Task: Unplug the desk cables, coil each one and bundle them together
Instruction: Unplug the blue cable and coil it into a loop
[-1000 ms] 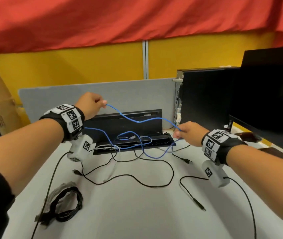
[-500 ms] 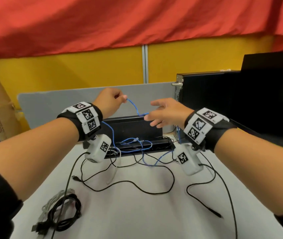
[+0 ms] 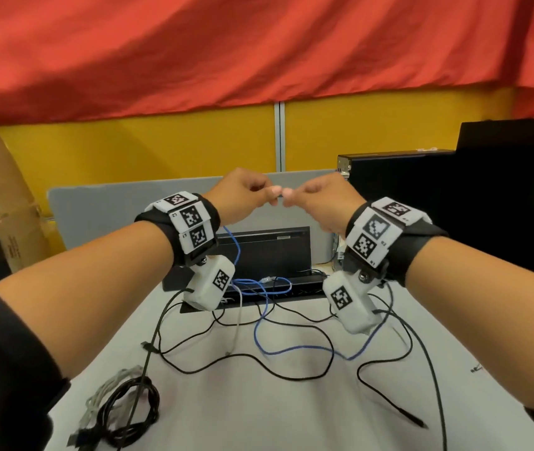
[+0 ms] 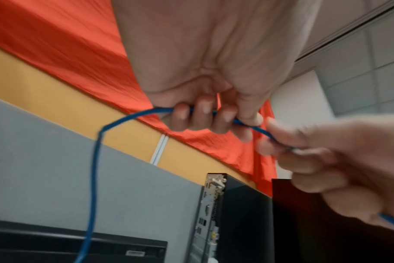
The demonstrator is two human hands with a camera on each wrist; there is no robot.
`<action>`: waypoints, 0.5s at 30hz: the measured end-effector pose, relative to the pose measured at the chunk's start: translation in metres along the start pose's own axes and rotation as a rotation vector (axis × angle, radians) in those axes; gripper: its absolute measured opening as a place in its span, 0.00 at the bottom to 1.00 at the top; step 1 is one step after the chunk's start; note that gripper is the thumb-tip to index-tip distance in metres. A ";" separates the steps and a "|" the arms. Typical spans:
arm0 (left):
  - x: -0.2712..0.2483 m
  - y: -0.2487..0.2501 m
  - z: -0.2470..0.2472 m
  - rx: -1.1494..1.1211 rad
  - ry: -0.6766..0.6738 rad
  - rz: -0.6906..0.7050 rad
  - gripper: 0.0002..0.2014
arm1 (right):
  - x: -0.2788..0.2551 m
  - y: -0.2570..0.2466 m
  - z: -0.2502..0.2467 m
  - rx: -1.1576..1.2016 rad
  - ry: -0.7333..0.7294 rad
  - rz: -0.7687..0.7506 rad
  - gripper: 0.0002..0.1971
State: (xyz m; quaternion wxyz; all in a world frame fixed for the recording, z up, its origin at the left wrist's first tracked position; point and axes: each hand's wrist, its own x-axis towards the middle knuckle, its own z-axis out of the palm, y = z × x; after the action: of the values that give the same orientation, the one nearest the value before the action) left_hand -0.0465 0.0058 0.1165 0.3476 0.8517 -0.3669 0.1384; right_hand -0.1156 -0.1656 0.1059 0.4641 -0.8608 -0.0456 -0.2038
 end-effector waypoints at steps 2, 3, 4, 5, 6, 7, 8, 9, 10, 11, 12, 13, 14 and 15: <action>-0.002 -0.011 -0.004 0.029 -0.055 -0.033 0.14 | 0.001 0.015 -0.010 -0.127 0.040 -0.080 0.12; -0.004 -0.016 -0.005 0.056 -0.076 -0.057 0.14 | 0.001 0.023 -0.015 -0.194 0.067 -0.097 0.12; -0.005 -0.022 -0.005 0.075 -0.092 -0.084 0.15 | 0.001 0.031 -0.020 -0.257 0.097 -0.104 0.13; -0.006 -0.028 -0.005 0.081 -0.101 -0.114 0.15 | 0.002 0.040 -0.025 -0.313 0.121 -0.108 0.13; -0.008 -0.033 -0.005 0.081 -0.105 -0.145 0.15 | 0.003 0.048 -0.029 -0.357 0.137 -0.107 0.14; -0.009 -0.037 -0.004 0.080 -0.105 -0.175 0.16 | 0.003 0.056 -0.032 -0.390 0.149 -0.102 0.15; -0.010 -0.040 -0.002 0.081 -0.105 -0.201 0.16 | 0.003 0.064 -0.035 -0.410 0.166 -0.094 0.15; -0.010 -0.042 0.000 0.085 -0.105 -0.221 0.16 | 0.002 0.071 -0.039 -0.425 0.188 -0.087 0.15; -0.011 -0.043 0.002 0.090 -0.104 -0.234 0.16 | 0.002 0.078 -0.042 -0.439 0.216 -0.075 0.14; -0.011 -0.044 0.004 0.097 -0.101 -0.244 0.17 | 0.001 0.084 -0.047 -0.454 0.252 -0.060 0.15; -0.012 -0.047 0.005 0.105 -0.095 -0.250 0.17 | 0.001 0.090 -0.052 -0.469 0.293 -0.044 0.15; -0.013 -0.049 0.004 0.114 -0.087 -0.257 0.17 | 0.000 0.096 -0.057 -0.479 0.333 -0.025 0.16; -0.014 -0.053 0.003 0.123 -0.077 -0.265 0.17 | -0.001 0.102 -0.062 -0.483 0.371 -0.004 0.17; -0.015 -0.057 0.001 0.135 -0.064 -0.274 0.16 | -0.002 0.108 -0.067 -0.485 0.407 0.017 0.17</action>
State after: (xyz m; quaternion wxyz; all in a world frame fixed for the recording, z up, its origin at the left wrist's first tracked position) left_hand -0.0163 0.0410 0.0804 0.2935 0.9191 -0.2480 0.0867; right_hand -0.1091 -0.2812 0.0536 0.2465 -0.8882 0.1056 -0.3730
